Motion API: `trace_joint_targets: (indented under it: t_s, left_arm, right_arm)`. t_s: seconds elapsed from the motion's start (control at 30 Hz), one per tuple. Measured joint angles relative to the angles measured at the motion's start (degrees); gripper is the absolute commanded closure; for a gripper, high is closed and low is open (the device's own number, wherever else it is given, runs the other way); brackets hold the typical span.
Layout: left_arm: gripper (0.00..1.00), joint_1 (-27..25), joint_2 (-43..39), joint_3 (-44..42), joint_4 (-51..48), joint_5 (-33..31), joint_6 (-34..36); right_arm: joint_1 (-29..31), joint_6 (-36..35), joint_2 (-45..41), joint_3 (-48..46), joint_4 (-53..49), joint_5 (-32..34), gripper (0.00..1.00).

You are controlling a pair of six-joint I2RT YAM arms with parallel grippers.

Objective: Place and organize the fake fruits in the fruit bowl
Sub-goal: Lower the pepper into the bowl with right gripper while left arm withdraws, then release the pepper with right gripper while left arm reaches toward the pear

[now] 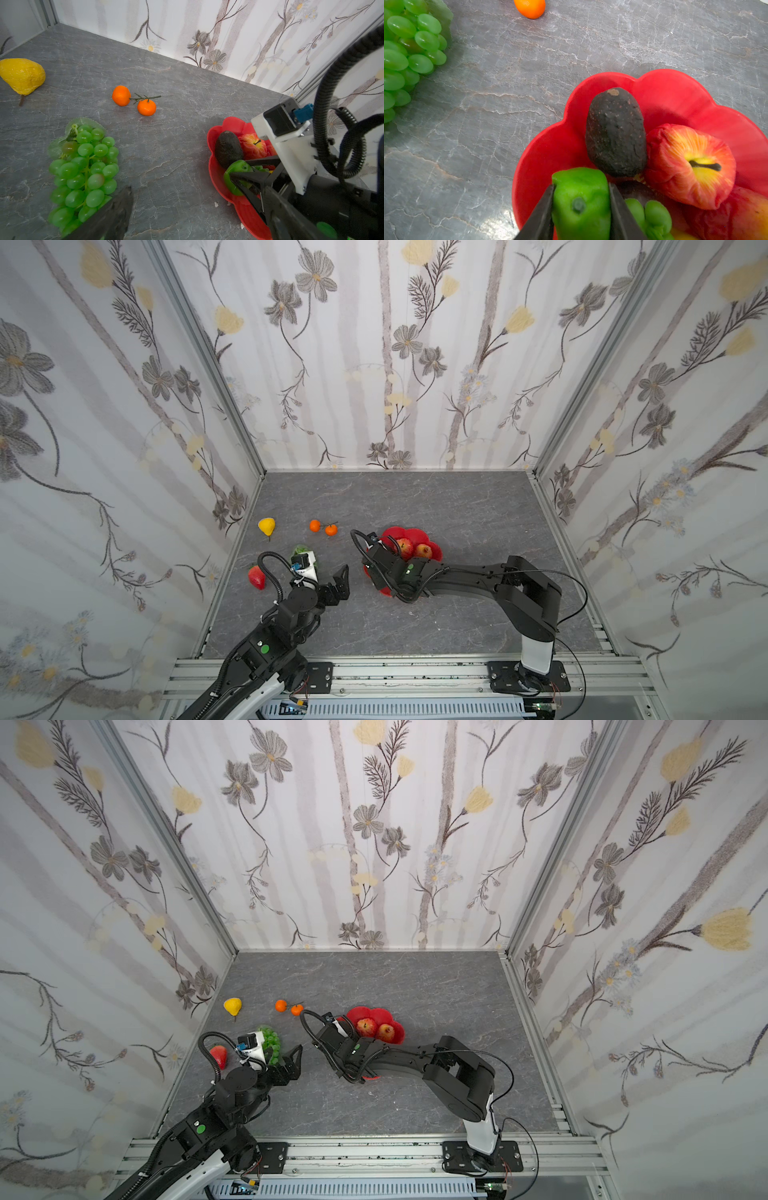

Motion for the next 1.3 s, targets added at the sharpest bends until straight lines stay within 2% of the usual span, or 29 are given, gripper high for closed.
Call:
trace_joint_targets:
  t_s: [0.63, 0.9, 1.0, 1.1, 1.3]
  left_arm:
    - [0.01, 0.59, 0.00, -0.02, 0.00, 0.44, -0.17]
    - [0.01, 1.22, 1.16, 0.17, -0.09, 0.72, -0.68]
    - [0.01, 2.10, 3.17, 2.01, -0.70, 0.96, -0.94]
    - [0.01, 3.58, 6.78, 5.81, -2.29, 0.81, -1.01]
    - [0.01, 12.81, 20.22, 14.97, -5.60, 3.98, -1.55]
  right_arm:
    - [0.68, -0.81, 1.16, 0.50, -0.39, 0.17, 0.50]
    - [0.72, -1.42, -2.45, 0.55, -0.85, -0.24, 0.43]
    - [0.76, -2.32, -6.23, -0.31, -1.79, -0.66, 0.39]
    - [0.81, -3.56, -13.51, -3.87, -1.77, -1.31, 0.35]
    - [-0.42, -5.64, -29.03, -13.18, -0.90, 0.42, 0.28]
